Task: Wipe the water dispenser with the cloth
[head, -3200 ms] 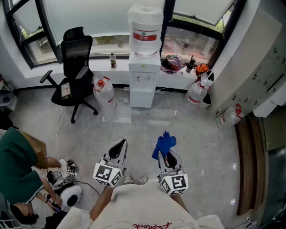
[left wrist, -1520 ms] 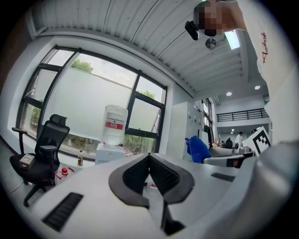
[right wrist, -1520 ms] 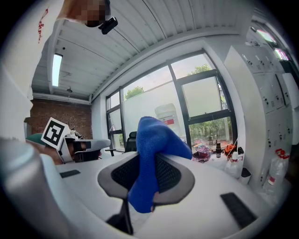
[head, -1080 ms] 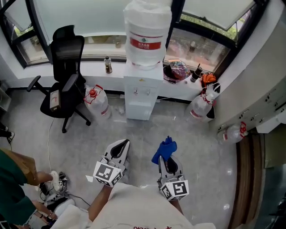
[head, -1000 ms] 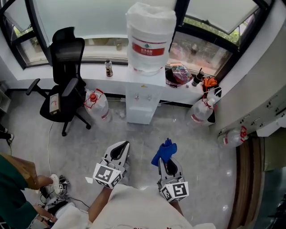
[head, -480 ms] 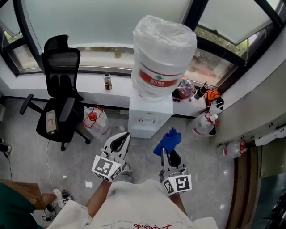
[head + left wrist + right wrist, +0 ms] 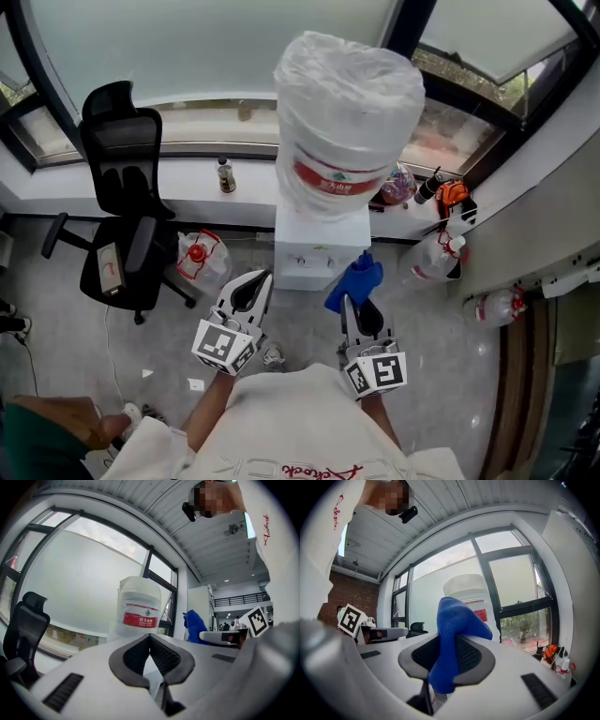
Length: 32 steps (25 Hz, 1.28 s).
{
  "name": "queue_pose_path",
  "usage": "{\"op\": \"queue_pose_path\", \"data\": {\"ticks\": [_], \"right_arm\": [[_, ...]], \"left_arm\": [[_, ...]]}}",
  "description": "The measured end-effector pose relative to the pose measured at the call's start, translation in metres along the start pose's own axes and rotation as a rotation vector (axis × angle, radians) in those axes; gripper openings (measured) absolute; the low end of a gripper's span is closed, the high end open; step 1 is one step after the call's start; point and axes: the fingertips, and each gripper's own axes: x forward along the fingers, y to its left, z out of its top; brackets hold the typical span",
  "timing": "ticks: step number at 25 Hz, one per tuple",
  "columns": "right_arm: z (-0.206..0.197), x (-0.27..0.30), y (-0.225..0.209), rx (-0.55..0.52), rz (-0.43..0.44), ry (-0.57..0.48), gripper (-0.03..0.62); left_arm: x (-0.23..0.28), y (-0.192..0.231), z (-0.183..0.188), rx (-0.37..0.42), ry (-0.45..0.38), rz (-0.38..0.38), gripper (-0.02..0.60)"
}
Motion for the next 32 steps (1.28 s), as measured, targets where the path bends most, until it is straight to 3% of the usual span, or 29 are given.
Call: {"op": "queue_pose_path", "data": {"ticks": [20,24,32], "right_arm": [[-0.059,0.015,-0.088,0.064,0.086,0.187,0.097],[-0.079,0.022,-0.086,0.083,0.062,0.237,0.097],[-0.129,0.043,-0.052,0.126,0.095,0.356,0.097]], "left_arm": [[0.065,-0.020,-0.047,-0.064,0.094,0.150,0.011],[0.067,-0.008,-0.054,-0.078,0.117,0.145,0.011],[0.045,0.027,-0.088,-0.147,0.188,0.181,0.011]]}}
